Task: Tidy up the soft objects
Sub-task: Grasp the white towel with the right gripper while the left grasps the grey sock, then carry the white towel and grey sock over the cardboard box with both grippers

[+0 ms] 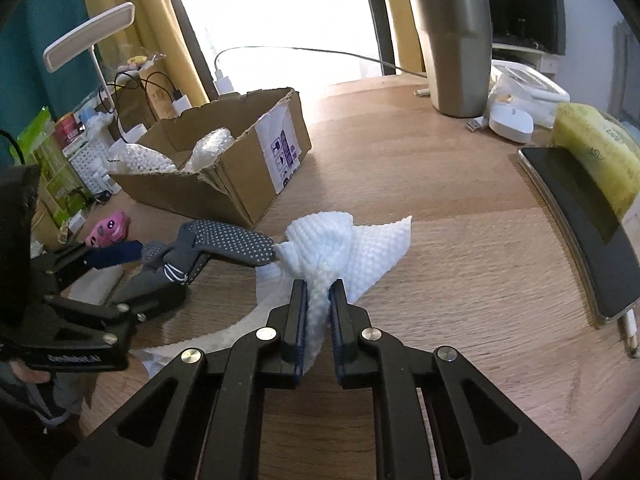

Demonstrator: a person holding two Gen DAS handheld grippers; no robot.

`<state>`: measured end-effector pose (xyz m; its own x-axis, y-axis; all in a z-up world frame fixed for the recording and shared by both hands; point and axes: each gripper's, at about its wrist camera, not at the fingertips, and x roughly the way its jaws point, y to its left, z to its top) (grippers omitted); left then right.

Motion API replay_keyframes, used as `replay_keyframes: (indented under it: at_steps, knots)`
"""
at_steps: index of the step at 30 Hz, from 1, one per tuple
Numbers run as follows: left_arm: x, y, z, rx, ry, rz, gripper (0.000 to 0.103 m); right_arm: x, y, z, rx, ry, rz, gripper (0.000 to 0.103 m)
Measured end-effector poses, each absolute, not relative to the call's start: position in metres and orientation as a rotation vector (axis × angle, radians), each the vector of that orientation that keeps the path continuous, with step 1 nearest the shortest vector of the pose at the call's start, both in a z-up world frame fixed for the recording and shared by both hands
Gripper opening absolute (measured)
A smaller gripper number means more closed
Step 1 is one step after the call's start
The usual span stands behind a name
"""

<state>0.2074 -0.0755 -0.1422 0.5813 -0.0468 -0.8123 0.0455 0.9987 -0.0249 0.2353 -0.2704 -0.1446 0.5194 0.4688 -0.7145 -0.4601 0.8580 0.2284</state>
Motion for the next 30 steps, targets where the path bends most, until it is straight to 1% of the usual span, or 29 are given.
replay_keyframes:
  at_steps: [1,5,8,11,21,30]
  knots:
    - [0.207,-0.076,-0.144,0.003,0.951,-0.054,0.085,0.235,-0.270,-0.145,0.012,0.860,0.560,0.012]
    - [0.207,-0.078,-0.148,0.003,0.962,-0.074,0.057,0.235,-0.269,-0.145,0.010,0.860,0.570,0.012]
    - [0.206,-0.078,-0.146,0.003,0.958,-0.089,0.047,0.234,-0.269,-0.145,0.006,0.856,0.575,0.012]
    - [0.203,-0.077,-0.143,-0.010,0.947,-0.113,0.042,0.232,-0.268,-0.144,-0.005,0.845,0.580,0.012]
    - [0.183,-0.064,-0.121,-0.055,0.860,-0.144,0.040,0.225,-0.260,-0.135,-0.043,0.803,0.575,0.012]
    - [0.168,-0.044,-0.102,-0.093,0.786,-0.142,0.040,0.216,-0.240,-0.110,-0.082,0.743,0.595,0.012]
